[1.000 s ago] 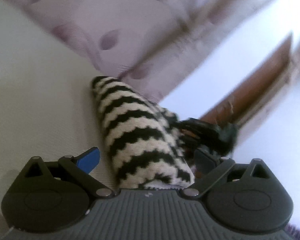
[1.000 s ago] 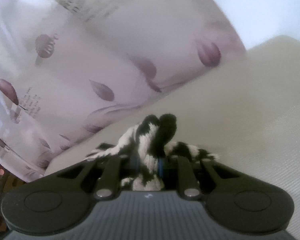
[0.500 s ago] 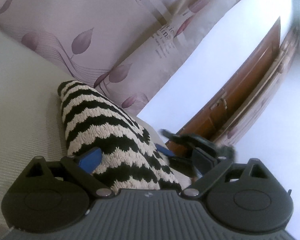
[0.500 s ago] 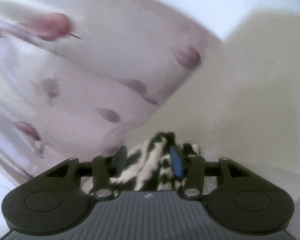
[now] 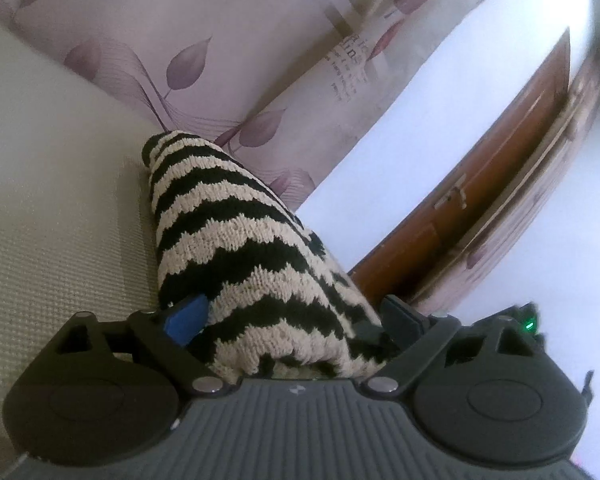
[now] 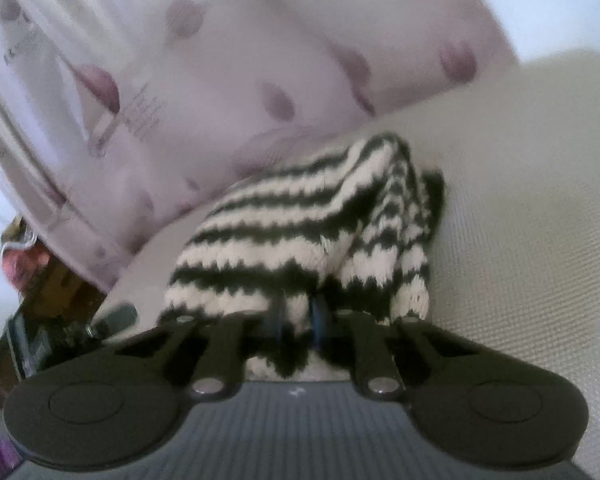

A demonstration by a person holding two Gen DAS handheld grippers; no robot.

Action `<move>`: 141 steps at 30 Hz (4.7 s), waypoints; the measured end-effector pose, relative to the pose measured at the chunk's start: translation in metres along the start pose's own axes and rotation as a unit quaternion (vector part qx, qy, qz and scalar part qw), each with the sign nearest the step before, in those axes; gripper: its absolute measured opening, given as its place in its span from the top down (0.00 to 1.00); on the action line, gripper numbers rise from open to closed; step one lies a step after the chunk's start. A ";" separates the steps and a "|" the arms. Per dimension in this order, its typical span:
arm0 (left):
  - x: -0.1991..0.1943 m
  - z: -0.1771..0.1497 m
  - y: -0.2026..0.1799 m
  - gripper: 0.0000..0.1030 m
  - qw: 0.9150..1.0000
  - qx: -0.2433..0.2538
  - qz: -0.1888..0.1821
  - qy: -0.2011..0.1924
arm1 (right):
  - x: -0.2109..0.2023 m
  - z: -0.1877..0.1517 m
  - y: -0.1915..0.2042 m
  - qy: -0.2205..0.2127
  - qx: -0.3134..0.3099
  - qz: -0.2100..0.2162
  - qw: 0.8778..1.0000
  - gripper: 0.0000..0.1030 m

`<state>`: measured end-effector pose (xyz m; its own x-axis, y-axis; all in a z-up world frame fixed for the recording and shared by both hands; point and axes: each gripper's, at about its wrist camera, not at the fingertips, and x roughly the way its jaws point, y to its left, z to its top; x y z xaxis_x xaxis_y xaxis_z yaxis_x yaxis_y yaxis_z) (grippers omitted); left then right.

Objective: Fold small clothes

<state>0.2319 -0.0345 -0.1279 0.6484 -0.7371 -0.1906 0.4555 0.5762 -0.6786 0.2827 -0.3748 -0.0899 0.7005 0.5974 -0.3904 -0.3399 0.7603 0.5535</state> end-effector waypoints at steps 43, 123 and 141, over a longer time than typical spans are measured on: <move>0.050 -0.017 -0.013 0.89 0.996 0.051 0.033 0.068 | 0.102 0.078 0.015 0.046 -0.141 -0.133 0.980 0.89; 0.052 -0.024 -0.042 0.89 0.982 0.153 0.098 0.053 | -0.009 -0.040 -0.005 -0.061 -0.072 -0.237 0.967 0.12; 0.019 -0.025 -0.029 0.89 0.987 0.135 0.072 0.054 | -0.059 -0.063 0.000 -0.077 -0.020 -0.145 0.986 0.11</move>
<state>0.2157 -0.0739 -0.1300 0.6563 -0.6651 -0.3562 0.5178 0.7405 -0.4284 0.2017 -0.3939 -0.1134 0.8577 0.3100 -0.4101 -0.1337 0.9048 0.4042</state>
